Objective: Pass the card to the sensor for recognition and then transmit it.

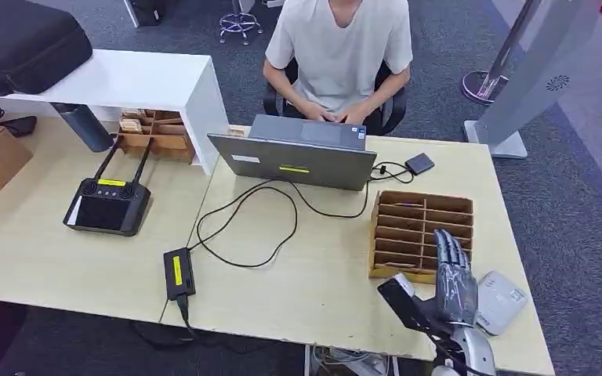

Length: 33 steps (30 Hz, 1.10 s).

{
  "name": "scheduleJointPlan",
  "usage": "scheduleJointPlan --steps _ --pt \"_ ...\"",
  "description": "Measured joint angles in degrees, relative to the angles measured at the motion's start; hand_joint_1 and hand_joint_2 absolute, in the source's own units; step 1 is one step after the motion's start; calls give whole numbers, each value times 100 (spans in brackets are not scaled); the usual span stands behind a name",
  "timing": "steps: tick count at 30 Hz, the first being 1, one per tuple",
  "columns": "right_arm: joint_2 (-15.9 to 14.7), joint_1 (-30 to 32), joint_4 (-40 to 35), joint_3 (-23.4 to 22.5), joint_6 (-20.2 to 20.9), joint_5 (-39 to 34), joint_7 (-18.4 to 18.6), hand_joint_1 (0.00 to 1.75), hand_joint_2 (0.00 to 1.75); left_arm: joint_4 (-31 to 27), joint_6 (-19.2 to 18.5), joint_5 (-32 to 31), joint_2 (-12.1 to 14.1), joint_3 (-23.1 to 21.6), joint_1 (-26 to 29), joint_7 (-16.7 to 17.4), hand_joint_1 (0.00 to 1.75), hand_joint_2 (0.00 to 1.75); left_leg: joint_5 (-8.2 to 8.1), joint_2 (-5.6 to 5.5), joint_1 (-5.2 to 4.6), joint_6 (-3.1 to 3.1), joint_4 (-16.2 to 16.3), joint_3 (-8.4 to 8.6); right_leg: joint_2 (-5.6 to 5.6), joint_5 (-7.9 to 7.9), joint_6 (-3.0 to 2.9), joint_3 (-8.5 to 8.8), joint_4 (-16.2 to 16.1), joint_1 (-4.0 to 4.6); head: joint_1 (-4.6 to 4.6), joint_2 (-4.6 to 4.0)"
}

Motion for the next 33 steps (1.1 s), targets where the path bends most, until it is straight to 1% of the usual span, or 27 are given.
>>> scheduleJointPlan --steps 5,7,8,9,11,14,20,22,26,33 --pt "24 -173 118 31 -98 79 -197 0 175 0 -22 0 2 -105 -9 2 0 175 0 -1 0 0 0 1 -1 0 0 0 0 0 -2 0" --pt "22 -225 124 50 -247 326 -282 0 175 0 -63 0 9 -168 -14 15 0 175 0 0 0 0 0 1 0 0 0 0 0 0 -2 0" --pt "-2 -284 142 77 -322 613 -266 0 175 0 -87 0 15 -205 -23 22 0 175 0 2 0 0 0 1 2 0 0 -1 0 0 -2 0" --pt "-56 -352 166 129 -358 934 -241 0 175 0 -109 0 22 -255 -37 52 0 175 0 2 0 -1 0 2 2 1 0 -1 0 0 -2 0" --pt "-171 -480 208 190 -358 1330 -207 0 175 0 -131 0 24 -323 -65 74 0 175 1 -1 0 0 1 1 -1 1 0 -1 0 0 0 0" --pt "-382 -668 258 253 -341 1567 -170 0 175 0 -164 0 28 -408 -73 87 0 175 3 0 -1 1 2 1 1 3 2 0 0 -1 0 0" --pt "-715 -942 310 345 -267 1681 -153 0 175 0 -179 0 33 -511 -92 87 0 175 3 0 -2 1 4 1 1 5 4 0 -1 -2 -2 0" --pt "-774 -997 330 363 -229 1685 -149 0 175 0 -186 0 33 -538 -98 87 0 175 3 0 -1 1 4 1 1 5 4 0 -1 -2 0 0" --pt "-855 -1069 391 431 -190 1685 -148 0 175 0 -195 0 33 -570 -102 87 0 175 2 0 -1 1 3 1 0 4 4 -1 0 -1 0 0" --pt "-909 -1129 459 512 -96 1617 -135 0 175 0 -216 0 33 -570 -102 87 0 175 3 0 -1 1 3 0 1 4 4 -1 0 -1 -2 0"
